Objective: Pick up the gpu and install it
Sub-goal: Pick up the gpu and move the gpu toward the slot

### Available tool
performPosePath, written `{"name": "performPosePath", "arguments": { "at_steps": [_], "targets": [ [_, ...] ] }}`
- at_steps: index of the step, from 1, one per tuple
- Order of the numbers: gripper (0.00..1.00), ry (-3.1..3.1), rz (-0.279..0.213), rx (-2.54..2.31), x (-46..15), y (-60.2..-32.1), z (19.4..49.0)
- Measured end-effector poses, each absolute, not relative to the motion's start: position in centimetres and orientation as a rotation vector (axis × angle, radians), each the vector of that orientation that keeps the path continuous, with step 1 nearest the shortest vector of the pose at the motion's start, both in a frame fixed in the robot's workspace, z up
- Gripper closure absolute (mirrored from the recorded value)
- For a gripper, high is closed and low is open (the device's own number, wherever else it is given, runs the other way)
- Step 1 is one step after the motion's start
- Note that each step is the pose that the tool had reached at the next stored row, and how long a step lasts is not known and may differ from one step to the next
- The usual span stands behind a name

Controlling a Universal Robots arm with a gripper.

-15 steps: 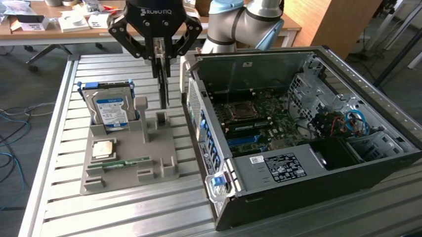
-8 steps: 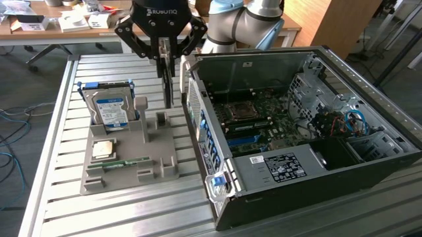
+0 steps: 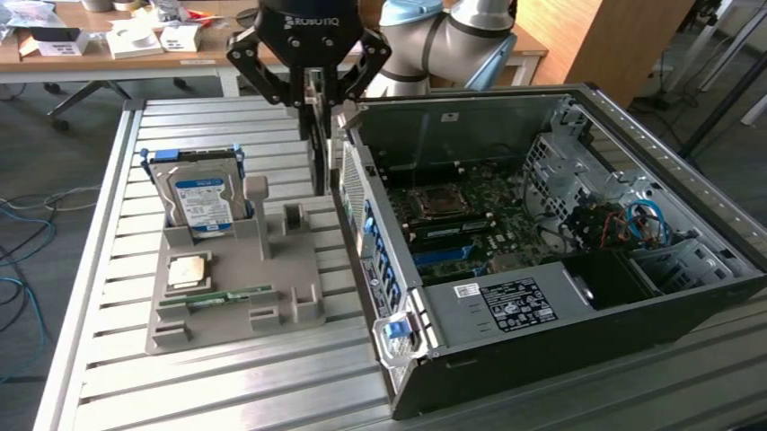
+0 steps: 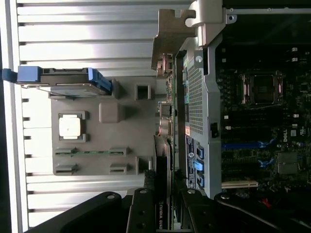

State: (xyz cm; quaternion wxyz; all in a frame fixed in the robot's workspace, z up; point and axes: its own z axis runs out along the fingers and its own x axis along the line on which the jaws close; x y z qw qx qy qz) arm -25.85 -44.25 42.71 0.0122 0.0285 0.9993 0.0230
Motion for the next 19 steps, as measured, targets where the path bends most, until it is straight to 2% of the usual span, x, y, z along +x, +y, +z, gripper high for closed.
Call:
{"name": "performPosePath", "arguments": {
  "at_steps": [19],
  "targets": [
    [0.74, 3.115, 0.072, 0.089, -20.7, -44.2, 42.7]
  ]
}}
